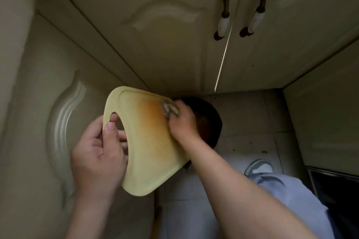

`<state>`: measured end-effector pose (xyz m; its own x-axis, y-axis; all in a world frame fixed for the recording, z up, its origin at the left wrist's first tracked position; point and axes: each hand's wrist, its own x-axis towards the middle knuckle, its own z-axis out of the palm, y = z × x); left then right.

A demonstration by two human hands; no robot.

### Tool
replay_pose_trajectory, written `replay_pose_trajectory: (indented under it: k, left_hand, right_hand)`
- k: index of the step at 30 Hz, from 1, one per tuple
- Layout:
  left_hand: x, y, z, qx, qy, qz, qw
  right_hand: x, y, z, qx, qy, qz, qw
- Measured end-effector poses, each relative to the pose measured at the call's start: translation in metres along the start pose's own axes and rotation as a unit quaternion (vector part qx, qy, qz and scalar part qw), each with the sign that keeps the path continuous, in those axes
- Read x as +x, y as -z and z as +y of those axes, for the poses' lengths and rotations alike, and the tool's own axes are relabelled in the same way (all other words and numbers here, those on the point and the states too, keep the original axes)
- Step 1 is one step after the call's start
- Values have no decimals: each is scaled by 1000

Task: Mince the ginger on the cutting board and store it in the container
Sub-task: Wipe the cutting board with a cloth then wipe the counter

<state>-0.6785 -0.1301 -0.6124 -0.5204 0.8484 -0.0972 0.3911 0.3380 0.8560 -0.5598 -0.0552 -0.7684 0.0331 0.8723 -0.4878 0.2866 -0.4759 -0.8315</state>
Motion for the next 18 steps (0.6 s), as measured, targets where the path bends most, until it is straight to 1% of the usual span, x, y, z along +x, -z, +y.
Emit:
replay_pose_trajectory:
  k: [1, 2, 3, 4, 5, 6, 7, 8, 9, 10, 11, 12, 13, 14, 15, 16, 17, 18]
  left_hand:
    - [-1, 1, -3, 17, -4, 13, 1000]
    - [1, 2, -6, 31, -5, 24, 999]
    - [2, 3, -8, 41, -1, 31, 999]
    - [3, 3, -9, 48, 4, 33, 998]
    - [4, 2, -9, 52, 9, 40, 998]
    - [5, 0, -8, 55, 12, 50, 997]
    - [6, -3, -7, 57, 14, 59, 996]
    - [6, -7, -5, 59, 14, 67, 996]
    - [6, -9, -2, 61, 13, 70, 996]
    - [5, -9, -2, 65, 12, 74, 995]
    - [5, -9, -4, 61, 20, 83, 994]
    - [4, -8, -4, 53, 34, 82, 995]
    - [3, -7, -1, 46, 47, 80, 995]
    - [3, -4, 1, 46, 52, 82, 994]
    - [3, -2, 0, 51, 48, 86, 994]
    - [2, 1, 0, 59, 41, 91, 993]
    - [3, 2, -1, 69, 33, 89, 993]
    - [2, 2, -1, 72, 28, 86, 993]
  right_hand:
    - [8, 6, 17, -42, -55, -15, 997]
    - [13, 12, 32, -71, -92, -5, 993]
    - [10, 18, 37, -76, -115, 16, 990]
    - [3, 22, 36, -49, -117, 36, 991]
    - [-11, 24, 27, -7, -92, 48, 995]
    - [-31, 22, 14, 34, -41, 57, 997]
    - [-55, 17, -1, 61, 33, 58, 996]
    - [-80, 11, -19, 68, 124, 44, 989]
    - [-105, -1, -31, 44, 212, 30, 976]
    - [-125, -13, -34, 6, 260, 23, 965]
    - [-132, -22, -26, -50, 278, 45, 958]
    - [-123, -25, -15, -104, 261, 78, 957]
    - [-104, -20, -2, -147, 188, 98, 966]
    - [-81, -14, 17, -191, 79, 75, 976]
    - [-60, -4, 38, -213, -27, 30, 976]
    - [-45, 8, 55, -206, -108, -4, 973]
    - [-39, 20, 64, -189, -150, -5, 971]
    - [-41, 30, 67, -171, -158, 16, 972]
